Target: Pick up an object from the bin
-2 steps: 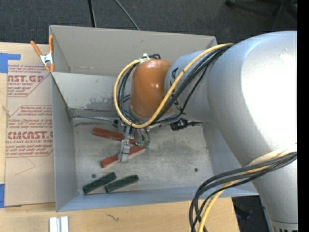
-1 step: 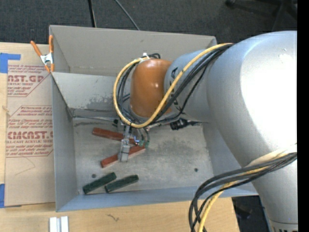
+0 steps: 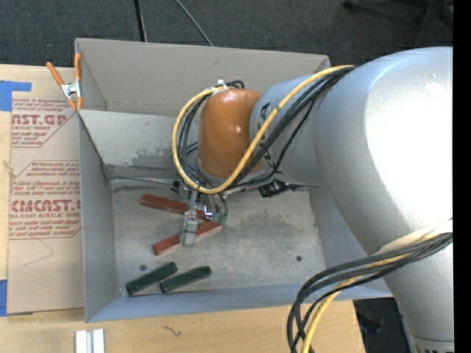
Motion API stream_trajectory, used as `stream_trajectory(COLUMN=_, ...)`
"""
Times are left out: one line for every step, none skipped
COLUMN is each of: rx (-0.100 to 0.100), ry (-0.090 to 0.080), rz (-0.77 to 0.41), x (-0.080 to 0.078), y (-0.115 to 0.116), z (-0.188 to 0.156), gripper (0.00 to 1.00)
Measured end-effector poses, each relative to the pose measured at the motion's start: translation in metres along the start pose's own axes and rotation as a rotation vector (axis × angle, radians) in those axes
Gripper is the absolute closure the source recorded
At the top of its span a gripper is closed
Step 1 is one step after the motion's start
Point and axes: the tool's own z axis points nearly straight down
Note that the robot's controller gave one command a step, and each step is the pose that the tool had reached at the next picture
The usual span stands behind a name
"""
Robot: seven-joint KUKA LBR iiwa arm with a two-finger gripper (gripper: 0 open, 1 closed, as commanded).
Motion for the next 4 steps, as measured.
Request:
stream_trajectory(rx=0.0, ry=0.001, rz=0.0, x=0.0, y=0.001, z=-0.001, gripper=0.0)
stream_trajectory(rx=0.0, ry=0.001, rz=0.0, x=-0.001, y=0.001, z=-0.001, gripper=0.0)
stream_trajectory(rx=-0.003, ry=-0.005, rz=0.0, x=-0.002, y=0.002, z=-0.003, gripper=1.0)
stream_trajectory(rx=-0.002, ry=-0.006, rz=-0.001, x=-0.004, y=0.003, z=-0.075, gripper=1.0)
